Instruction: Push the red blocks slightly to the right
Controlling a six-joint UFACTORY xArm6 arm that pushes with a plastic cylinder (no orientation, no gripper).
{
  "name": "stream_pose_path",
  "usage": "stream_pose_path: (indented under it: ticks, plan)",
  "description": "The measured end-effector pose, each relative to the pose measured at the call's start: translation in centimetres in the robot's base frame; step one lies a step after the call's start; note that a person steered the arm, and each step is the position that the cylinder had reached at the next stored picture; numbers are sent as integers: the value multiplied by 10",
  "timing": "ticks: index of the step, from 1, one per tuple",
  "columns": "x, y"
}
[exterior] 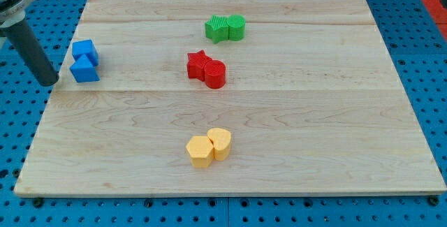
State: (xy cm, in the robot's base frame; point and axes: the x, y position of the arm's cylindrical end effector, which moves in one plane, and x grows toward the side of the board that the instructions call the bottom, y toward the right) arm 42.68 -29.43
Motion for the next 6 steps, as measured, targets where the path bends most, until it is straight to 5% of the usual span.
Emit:
stream_pose_path:
  ticks: [2,3,6]
  plan:
    - [25,39]
    - [33,125]
    - [-24,202]
